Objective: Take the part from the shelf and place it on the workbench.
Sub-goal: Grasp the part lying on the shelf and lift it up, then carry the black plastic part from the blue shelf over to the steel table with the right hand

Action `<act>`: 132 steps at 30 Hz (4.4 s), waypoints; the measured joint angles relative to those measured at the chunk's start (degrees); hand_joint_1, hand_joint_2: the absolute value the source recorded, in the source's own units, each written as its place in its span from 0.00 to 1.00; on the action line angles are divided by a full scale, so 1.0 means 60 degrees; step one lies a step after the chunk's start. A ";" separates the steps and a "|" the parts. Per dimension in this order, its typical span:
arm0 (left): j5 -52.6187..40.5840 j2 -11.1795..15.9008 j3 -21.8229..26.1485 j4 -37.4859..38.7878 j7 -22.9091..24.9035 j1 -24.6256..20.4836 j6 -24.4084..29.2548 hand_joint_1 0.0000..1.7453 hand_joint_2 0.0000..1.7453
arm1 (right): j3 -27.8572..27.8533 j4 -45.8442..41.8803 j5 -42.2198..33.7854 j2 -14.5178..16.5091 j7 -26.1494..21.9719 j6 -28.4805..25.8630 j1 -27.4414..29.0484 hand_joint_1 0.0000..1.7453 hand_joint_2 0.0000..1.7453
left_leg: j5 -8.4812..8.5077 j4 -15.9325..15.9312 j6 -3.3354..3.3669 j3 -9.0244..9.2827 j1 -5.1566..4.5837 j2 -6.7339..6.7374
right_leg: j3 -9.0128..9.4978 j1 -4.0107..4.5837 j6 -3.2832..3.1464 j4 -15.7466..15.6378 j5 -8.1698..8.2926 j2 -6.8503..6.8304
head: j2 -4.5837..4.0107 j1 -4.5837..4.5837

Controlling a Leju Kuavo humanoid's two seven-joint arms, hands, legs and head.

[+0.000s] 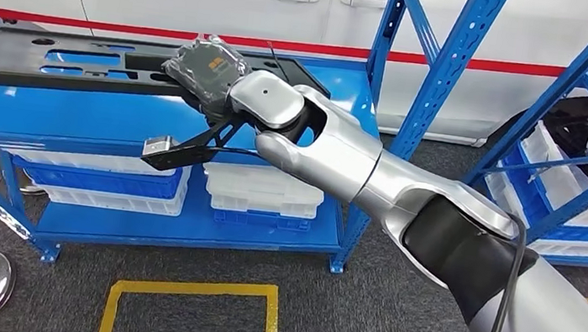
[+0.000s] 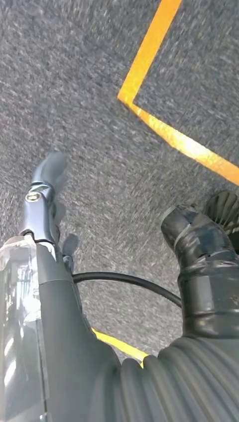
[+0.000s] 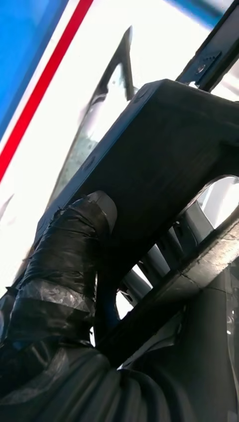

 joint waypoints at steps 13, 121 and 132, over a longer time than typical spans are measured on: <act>0.0000 -0.0005 -0.0005 0.0001 0.0016 0.0011 -0.0001 0.00 1.00 | -0.0001 -0.0027 -0.0135 -0.0043 -0.0027 -0.0066 0.0094 1.00 1.00 | 0.1241 -0.0025 0.0404 -0.1285 -0.0211 0.0102 | 0.1379 0.0237 -0.0434 0.0212 -0.1414 0.0050 | -0.0001 -0.0004; 0.0100 0.0391 -0.0046 0.0011 0.0146 0.0100 -0.0155 0.00 1.00 | 0.0056 -0.0695 -0.1265 -0.0239 0.0249 0.0414 -0.0168 1.00 1.00 | 0.0398 0.0272 -0.0124 -0.0725 0.0140 -0.0665 | 0.0395 0.0071 -0.0153 0.0176 -0.0614 0.1261 | -0.0002 0.0019; 0.0097 0.0404 -0.0046 0.0011 0.0036 0.0045 -0.0152 0.00 1.00 | 0.0780 -0.0572 -0.0723 -0.0424 0.0224 0.1271 -0.0946 1.00 1.00 | 0.0321 0.0154 0.0120 -0.0539 0.0103 0.0557 | -0.0825 0.0007 0.0143 0.2100 -0.1007 0.0038 | -0.0002 0.0023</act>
